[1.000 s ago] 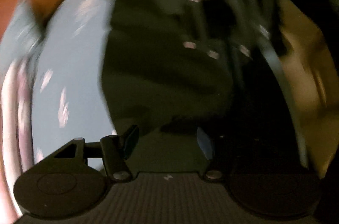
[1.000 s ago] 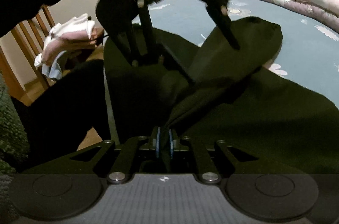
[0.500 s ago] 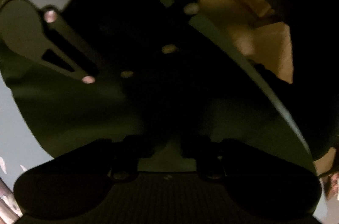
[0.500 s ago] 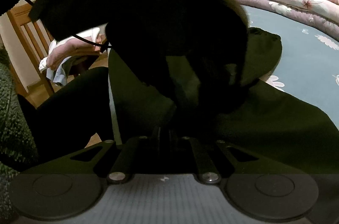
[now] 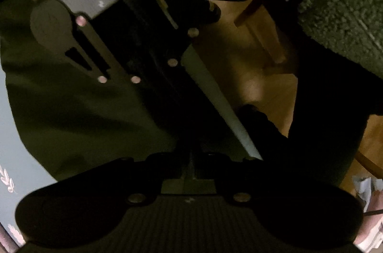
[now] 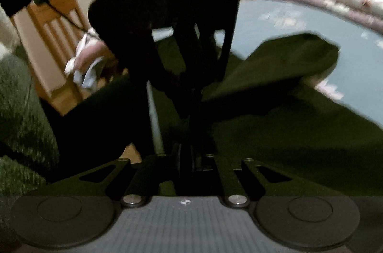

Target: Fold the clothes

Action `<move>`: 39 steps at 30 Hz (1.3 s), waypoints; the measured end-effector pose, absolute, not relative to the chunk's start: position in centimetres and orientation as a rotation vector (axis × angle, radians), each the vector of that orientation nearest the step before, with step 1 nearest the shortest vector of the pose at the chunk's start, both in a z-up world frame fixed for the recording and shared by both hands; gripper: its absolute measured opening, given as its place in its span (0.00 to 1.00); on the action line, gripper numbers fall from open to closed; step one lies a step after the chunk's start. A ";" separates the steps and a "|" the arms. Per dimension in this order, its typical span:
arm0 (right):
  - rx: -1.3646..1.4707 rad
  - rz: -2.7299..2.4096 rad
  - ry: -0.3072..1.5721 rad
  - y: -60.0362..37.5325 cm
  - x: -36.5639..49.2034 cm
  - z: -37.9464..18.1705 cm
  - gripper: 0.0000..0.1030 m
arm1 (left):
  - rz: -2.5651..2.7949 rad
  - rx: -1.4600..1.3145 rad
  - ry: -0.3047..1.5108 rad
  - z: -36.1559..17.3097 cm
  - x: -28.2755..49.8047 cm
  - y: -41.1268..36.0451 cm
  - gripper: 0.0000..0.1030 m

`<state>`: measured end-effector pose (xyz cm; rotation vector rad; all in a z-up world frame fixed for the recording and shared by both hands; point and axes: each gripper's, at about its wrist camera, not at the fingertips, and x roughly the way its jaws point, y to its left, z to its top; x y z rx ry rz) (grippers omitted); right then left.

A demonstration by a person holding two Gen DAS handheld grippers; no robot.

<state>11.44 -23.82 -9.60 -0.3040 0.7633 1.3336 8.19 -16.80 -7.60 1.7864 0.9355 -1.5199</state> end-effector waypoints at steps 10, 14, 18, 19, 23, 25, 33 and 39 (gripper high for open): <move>-0.217 1.156 0.661 -27.5 11.3 -7.2 0.63 | -1.492 1.574 0.867 -7.9 7.4 -15.5 0.10; 0.017 0.847 0.623 -31.9 12.3 -5.9 0.82 | -1.373 1.433 0.749 -5.9 7.3 -13.6 0.16; 0.292 0.565 0.627 -35.6 11.7 -6.7 0.91 | -1.169 1.429 0.639 -6.9 6.2 -12.0 0.23; 0.347 0.510 0.623 -36.3 11.1 -6.9 0.91 | -1.138 1.416 0.633 -7.2 6.0 -11.8 0.24; 0.452 0.373 0.584 -36.8 7.1 -8.7 0.99 | -1.094 1.300 0.585 -7.9 5.2 -10.9 0.27; 0.473 0.305 0.527 -36.5 4.6 -9.6 1.00 | -1.091 1.236 0.567 -8.4 4.6 -10.7 0.29; 0.542 0.180 0.553 -37.3 1.0 -11.0 1.00 | -1.054 1.222 0.521 -9.9 3.8 -11.8 0.42; 0.756 -0.041 0.511 -42.8 0.5 -12.2 1.00 | -0.988 1.263 0.534 -12.1 4.1 -12.1 0.43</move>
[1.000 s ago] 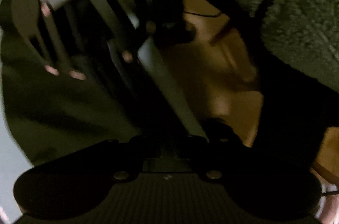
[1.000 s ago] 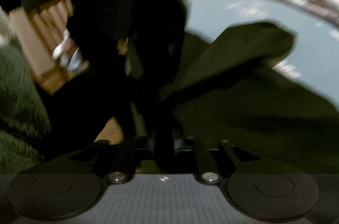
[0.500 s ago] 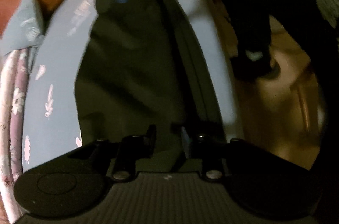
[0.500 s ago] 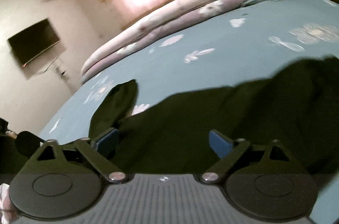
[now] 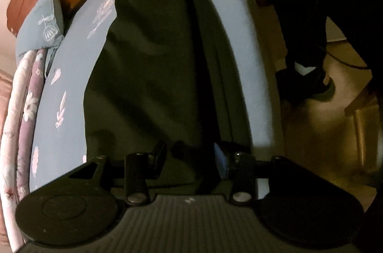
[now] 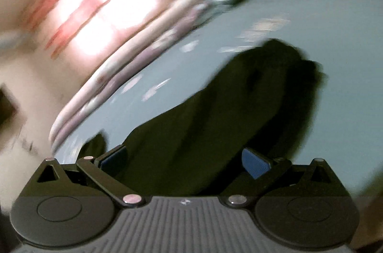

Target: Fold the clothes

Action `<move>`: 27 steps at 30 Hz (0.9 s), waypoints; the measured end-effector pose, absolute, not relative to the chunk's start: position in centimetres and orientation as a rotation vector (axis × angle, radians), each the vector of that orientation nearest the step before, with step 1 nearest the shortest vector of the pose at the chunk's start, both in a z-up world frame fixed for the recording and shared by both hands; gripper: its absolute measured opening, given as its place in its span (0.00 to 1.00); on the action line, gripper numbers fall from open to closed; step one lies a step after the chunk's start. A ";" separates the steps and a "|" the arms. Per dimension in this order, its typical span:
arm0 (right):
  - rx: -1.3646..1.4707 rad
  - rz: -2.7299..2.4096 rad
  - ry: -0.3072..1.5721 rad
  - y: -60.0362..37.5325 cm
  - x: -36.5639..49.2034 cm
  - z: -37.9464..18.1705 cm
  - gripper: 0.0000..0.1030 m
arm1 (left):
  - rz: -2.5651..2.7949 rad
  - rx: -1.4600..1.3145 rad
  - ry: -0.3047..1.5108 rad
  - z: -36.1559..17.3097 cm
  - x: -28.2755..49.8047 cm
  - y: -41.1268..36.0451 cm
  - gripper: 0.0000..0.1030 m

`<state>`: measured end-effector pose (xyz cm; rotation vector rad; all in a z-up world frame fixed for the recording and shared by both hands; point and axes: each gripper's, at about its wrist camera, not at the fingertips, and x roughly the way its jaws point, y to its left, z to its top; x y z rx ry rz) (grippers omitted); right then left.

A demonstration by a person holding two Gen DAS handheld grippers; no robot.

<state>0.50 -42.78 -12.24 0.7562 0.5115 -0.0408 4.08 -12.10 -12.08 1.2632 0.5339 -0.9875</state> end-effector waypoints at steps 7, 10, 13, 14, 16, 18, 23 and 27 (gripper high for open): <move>1.002 -0.187 0.481 -48.8 1.5 -15.2 0.77 | -0.929 1.275 0.517 -12.7 4.6 -11.8 0.43; 0.971 -0.174 0.447 -48.4 2.1 -15.4 0.77 | -0.946 1.326 0.470 -13.0 3.8 -11.4 0.42; 0.959 -0.136 0.449 -47.9 2.5 -16.2 0.78 | -0.934 1.372 0.432 -13.3 3.2 -11.4 0.42; 0.963 -0.124 0.459 -47.7 2.6 -16.6 0.78 | -0.927 1.400 0.416 -13.4 3.0 -11.6 0.42; 0.963 -0.104 0.468 -47.5 2.1 -16.4 0.78 | -0.912 1.457 0.381 -13.7 2.6 -11.9 0.42; 0.951 -0.082 0.447 -47.4 1.9 -15.9 0.79 | -0.899 1.513 0.344 -14.1 2.2 -12.3 0.42; 0.952 -0.010 0.423 -46.8 1.6 -15.1 0.79 | -0.852 1.645 0.285 -15.2 1.3 -13.4 0.19; 0.933 0.072 0.417 -45.9 2.2 -14.4 0.80 | -0.846 1.641 0.340 -15.1 1.3 -14.2 0.07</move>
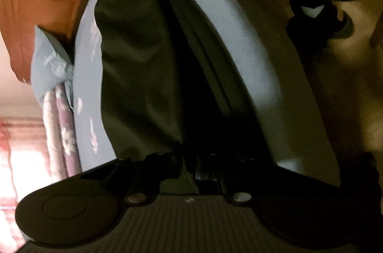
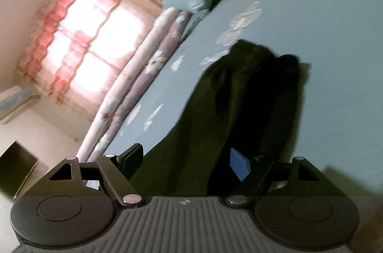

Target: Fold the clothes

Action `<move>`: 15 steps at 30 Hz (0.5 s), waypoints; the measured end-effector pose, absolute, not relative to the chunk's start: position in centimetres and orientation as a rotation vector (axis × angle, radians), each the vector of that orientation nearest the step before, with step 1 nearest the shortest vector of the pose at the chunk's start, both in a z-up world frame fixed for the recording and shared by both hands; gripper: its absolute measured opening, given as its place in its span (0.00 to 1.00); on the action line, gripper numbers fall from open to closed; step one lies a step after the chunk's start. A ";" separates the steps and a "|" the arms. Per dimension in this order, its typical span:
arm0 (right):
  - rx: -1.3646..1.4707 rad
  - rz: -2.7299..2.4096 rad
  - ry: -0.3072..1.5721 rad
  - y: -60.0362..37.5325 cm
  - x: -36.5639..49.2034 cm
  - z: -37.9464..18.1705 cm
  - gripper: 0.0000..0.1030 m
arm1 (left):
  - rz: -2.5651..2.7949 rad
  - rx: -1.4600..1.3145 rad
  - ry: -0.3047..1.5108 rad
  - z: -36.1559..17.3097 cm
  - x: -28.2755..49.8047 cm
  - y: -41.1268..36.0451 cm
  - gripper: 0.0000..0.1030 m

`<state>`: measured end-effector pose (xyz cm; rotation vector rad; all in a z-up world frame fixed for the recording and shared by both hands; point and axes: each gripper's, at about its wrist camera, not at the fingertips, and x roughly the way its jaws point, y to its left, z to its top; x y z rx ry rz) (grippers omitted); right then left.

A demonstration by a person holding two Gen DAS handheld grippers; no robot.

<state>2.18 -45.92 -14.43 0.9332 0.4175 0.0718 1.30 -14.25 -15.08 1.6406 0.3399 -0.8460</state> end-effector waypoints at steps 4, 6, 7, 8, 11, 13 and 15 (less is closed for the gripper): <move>1.006 0.239 0.435 -43.8 1.6 -13.8 0.80 | -0.803 1.560 0.388 -13.5 2.3 -14.8 0.04; 1.081 0.351 0.460 -42.1 0.9 -13.9 0.81 | -0.781 1.516 0.398 -12.4 2.8 -14.9 0.04; 1.106 0.394 0.468 -41.2 0.4 -14.1 0.82 | -0.773 1.499 0.399 -11.9 3.0 -14.9 0.04; 1.131 0.424 0.500 -40.2 0.3 -14.5 0.83 | -0.766 1.486 0.404 -11.5 3.1 -14.9 0.04; 1.202 0.458 0.633 -37.3 0.5 -16.4 0.81 | -0.763 1.457 0.406 -10.7 3.2 -14.6 0.04; 1.249 0.433 0.711 -36.1 1.2 -17.8 0.77 | -0.764 1.430 0.408 -10.2 3.3 -14.3 0.04; 1.308 0.420 0.709 -35.8 1.9 -18.5 0.76 | -0.763 1.400 0.407 -9.8 3.3 -14.1 0.04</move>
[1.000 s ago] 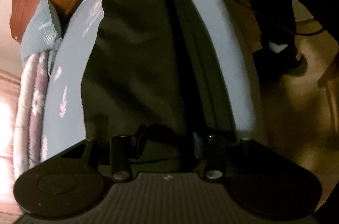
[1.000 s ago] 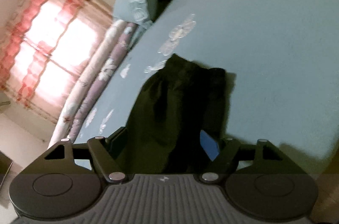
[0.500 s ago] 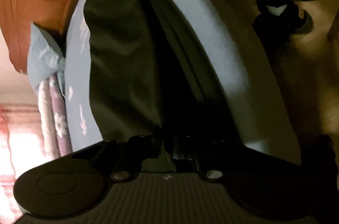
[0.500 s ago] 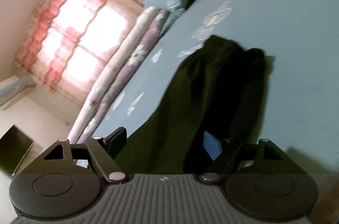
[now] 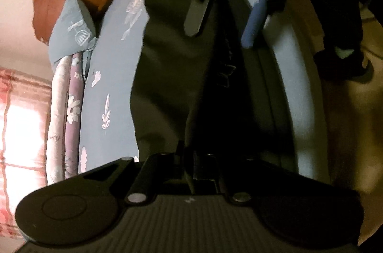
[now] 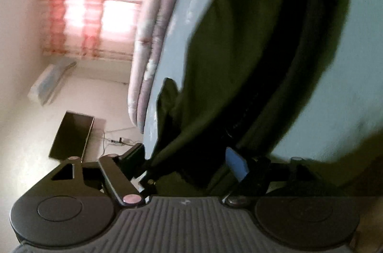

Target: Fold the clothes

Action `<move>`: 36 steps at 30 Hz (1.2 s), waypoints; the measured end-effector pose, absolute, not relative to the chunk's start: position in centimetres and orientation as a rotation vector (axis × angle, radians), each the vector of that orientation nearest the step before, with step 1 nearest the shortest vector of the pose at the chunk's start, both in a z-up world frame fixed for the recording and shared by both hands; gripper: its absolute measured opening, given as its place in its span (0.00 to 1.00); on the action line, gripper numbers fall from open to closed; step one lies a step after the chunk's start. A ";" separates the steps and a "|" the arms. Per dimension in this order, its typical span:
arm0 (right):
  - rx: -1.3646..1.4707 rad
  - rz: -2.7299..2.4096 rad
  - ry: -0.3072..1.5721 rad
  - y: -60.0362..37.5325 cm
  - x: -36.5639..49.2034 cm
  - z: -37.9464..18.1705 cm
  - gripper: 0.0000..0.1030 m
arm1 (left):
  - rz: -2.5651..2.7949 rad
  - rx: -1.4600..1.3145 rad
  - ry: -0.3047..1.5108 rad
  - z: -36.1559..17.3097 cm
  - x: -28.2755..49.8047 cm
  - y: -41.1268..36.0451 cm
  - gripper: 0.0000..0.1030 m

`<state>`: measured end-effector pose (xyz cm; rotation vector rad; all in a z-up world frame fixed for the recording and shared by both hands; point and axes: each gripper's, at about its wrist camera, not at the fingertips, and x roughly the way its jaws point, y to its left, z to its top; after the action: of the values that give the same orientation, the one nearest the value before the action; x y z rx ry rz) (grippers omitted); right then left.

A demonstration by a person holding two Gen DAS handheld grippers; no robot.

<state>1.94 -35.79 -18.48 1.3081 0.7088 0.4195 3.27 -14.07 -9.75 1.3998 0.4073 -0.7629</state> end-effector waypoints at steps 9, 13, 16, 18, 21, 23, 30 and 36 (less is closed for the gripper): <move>1.310 0.295 0.703 -34.9 5.3 -18.6 0.12 | -0.794 1.275 0.438 -8.5 4.2 -12.9 0.04; 1.269 0.333 0.623 -35.0 4.7 -16.5 0.10 | -0.813 1.206 0.434 -6.7 4.2 -12.2 0.04; 1.215 0.371 0.574 -35.1 4.1 -14.3 0.09 | -0.838 1.149 0.443 -5.2 4.3 -11.6 0.04; 1.182 0.387 0.563 -35.4 4.1 -13.2 0.09 | -0.858 1.114 0.450 -4.2 4.1 -11.3 0.03; 1.141 0.384 0.588 -35.9 3.3 -12.5 0.09 | -0.897 1.085 0.460 -3.2 3.4 -11.1 0.04; 1.129 0.358 0.628 -35.9 3.3 -13.3 0.09 | -0.927 1.082 0.473 -3.2 3.0 -11.0 0.03; 1.154 0.232 0.824 -35.9 2.4 -18.7 0.09 | -1.040 1.175 0.565 -7.0 1.5 -11.8 0.04; 1.107 0.227 0.834 -35.7 1.7 -18.4 0.09 | -1.063 1.196 0.556 -7.5 1.1 -12.0 0.12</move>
<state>1.69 -35.72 -18.40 1.1072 0.8342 0.2270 1.11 -11.96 -7.50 1.1956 0.5557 -1.0628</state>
